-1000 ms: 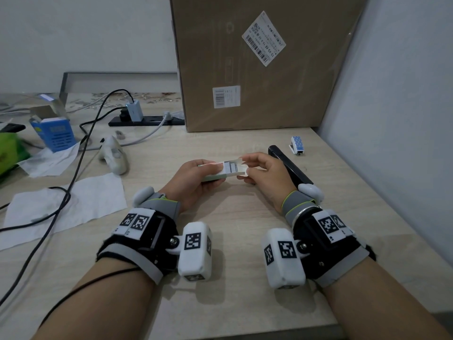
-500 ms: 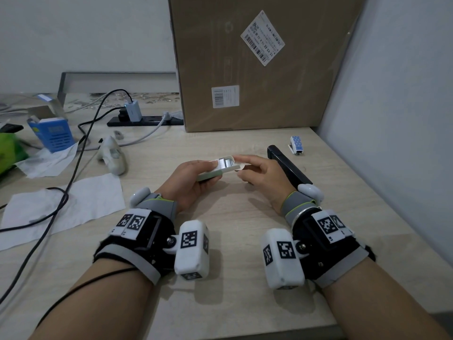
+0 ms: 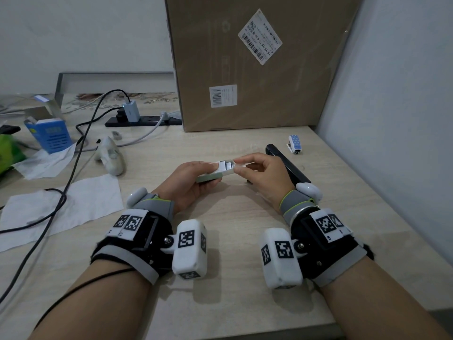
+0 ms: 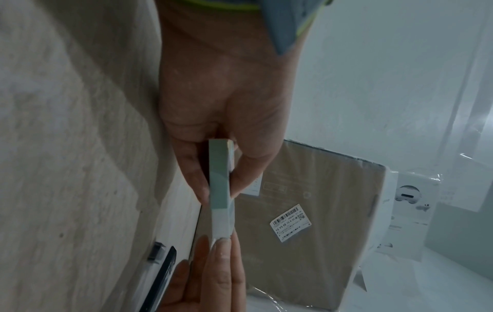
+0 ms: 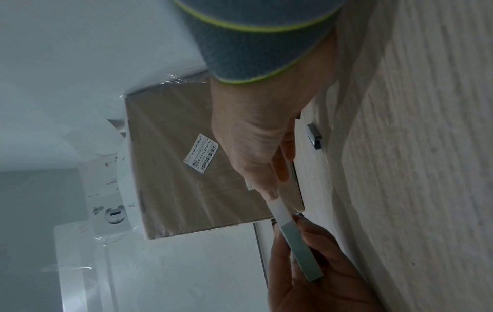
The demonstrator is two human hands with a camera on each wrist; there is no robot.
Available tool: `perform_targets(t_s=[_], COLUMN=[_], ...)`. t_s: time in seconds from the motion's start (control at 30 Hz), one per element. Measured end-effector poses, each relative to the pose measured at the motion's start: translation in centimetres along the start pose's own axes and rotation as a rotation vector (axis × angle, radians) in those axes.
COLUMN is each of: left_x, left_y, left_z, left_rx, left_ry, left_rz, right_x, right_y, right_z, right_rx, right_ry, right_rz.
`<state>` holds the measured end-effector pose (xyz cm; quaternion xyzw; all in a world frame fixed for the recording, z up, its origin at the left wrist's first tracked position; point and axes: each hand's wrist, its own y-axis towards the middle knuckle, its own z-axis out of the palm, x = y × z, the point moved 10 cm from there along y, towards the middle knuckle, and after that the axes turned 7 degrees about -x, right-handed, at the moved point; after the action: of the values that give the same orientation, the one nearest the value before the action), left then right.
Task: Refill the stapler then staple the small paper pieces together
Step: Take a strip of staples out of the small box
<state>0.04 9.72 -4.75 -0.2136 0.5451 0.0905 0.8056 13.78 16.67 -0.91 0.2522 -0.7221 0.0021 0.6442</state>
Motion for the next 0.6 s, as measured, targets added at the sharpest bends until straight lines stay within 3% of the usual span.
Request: perform_targets(t_s=[0.37,0.6], left_x=[0.11,-0.07], left_y=[0.05,-0.22], left_z=[0.1,0.5], left_rx=[-0.001,0.019], left_ry=[0.024,-0.02], left_rz=[0.004,-0.003], right_x=[-0.12,-0.64], right_y=[0.04,0.03], right_z=[-0.11,0.57], right_rx=[-0.019,0.03], right_ry=[0.046,0.271], right_rz=[0.025,0.119])
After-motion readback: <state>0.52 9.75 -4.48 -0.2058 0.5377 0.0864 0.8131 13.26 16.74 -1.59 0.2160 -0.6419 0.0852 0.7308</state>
